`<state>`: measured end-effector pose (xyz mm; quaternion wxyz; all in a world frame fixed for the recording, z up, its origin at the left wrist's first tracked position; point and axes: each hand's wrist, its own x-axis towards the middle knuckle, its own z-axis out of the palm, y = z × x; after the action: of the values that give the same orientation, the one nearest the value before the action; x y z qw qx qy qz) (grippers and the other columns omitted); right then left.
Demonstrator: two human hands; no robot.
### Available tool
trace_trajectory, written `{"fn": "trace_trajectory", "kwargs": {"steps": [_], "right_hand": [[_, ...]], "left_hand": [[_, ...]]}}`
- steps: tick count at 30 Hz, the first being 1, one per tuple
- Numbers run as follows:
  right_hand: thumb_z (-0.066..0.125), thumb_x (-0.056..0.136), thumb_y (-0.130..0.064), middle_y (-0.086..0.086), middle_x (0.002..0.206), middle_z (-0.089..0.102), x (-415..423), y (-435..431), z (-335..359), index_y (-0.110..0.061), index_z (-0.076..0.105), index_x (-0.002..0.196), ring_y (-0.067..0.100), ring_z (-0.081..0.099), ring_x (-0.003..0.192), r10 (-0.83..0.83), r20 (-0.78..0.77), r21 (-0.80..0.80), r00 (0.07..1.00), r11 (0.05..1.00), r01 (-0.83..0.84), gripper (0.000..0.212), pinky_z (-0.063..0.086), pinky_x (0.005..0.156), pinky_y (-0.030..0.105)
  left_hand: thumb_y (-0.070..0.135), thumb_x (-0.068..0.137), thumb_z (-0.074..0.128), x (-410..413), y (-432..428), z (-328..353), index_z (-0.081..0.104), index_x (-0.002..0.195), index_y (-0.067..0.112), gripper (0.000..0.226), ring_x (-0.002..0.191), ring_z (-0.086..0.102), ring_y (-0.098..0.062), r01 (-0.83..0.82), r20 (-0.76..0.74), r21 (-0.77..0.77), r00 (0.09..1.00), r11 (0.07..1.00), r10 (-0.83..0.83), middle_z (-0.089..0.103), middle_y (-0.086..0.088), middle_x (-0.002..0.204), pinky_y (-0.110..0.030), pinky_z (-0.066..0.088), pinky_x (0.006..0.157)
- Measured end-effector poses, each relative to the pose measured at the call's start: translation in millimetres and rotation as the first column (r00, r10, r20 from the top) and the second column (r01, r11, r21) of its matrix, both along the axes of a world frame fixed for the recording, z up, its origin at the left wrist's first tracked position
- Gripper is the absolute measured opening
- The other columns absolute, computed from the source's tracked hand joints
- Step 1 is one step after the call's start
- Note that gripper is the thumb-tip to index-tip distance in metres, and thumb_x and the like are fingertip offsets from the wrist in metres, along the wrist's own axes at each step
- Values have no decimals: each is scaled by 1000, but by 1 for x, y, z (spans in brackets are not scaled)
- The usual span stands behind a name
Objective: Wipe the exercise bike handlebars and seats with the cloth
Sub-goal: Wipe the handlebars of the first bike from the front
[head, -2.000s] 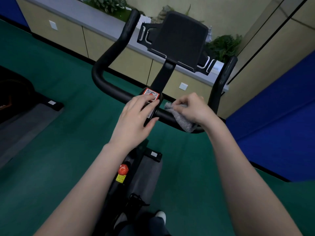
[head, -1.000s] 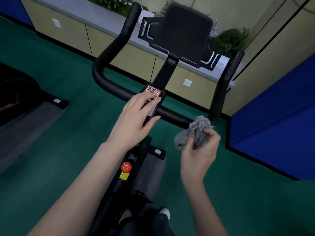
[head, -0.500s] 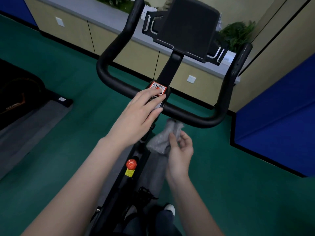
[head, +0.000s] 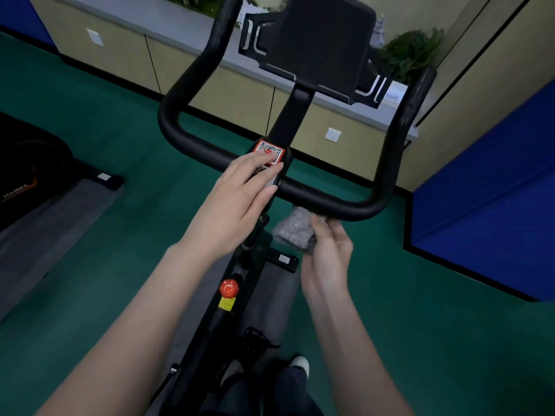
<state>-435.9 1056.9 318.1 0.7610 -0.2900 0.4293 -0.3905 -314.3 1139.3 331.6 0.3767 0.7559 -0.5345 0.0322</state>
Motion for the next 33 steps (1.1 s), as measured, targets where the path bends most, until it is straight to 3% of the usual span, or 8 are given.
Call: {"fn": "trace_trajectory", "kwargs": {"steps": [6,12,16,18,22,28,31,33], "right_hand": [[56,90,5,21,112,65,4,7,2,7,57,112,31,62,108,129,-25,7,991,992,-129,22,42,106,46],[59,90,2,24,125,57,-14,-7,-4,5,51,121,32,55,117,24,-60,27,998,999,-23,32,36,110,48],[56,90,3,25,111,63,-13,-8,-1,8,57,110,29,60,101,148,-76,-3,986,989,-149,20,44,103,45],[57,90,3,18,102,66,-24,-17,0,6,60,108,24,62,93,121,-64,-16,991,992,-122,18,48,94,39],[58,90,2,17,109,63,-37,-27,-5,11,54,118,25,59,100,-37,-92,-22,995,999,35,30,43,101,42],[60,87,3,10,92,69,-43,-25,-1,0,64,99,16,67,80,20,-125,-39,992,999,-25,13,53,80,34],[62,88,-1,4,103,68,-60,-35,-2,-14,65,98,20,64,100,-284,-250,-251,925,942,222,16,52,92,32],[61,90,-4,-3,105,66,-60,-40,1,-18,64,103,12,63,104,-403,-285,-512,870,831,217,19,50,92,22]], "left_hand": [[25,99,42,-5,-2,1,53,131,4,40,132,39,-26,-46,67,5,997,999,46,49,-9,138,-41,31,111],[20,95,53,-15,-15,8,60,123,4,34,121,50,-28,-44,227,-43,972,998,52,59,-9,124,-39,34,105],[25,90,60,-18,-33,14,64,117,6,33,109,57,-28,-4,254,-10,967,1000,6,65,-7,111,-36,33,102],[32,89,60,-20,-39,12,65,117,9,37,104,60,-26,1,246,27,969,1000,-7,66,-4,109,-36,31,105],[43,88,61,-22,-43,2,70,111,14,38,94,63,-21,-30,300,18,954,999,23,69,2,101,-36,31,107],[45,82,67,-20,-48,-3,74,102,18,34,88,63,-19,-56,298,-55,952,997,70,69,5,92,-35,33,105],[45,81,68,-21,-47,-3,74,100,18,33,86,62,-19,-61,280,-73,957,995,79,69,6,91,-34,32,105],[45,81,68,-21,-47,-3,74,100,18,33,86,62,-19,-56,278,-77,958,995,75,68,6,91,-33,31,105]]}}
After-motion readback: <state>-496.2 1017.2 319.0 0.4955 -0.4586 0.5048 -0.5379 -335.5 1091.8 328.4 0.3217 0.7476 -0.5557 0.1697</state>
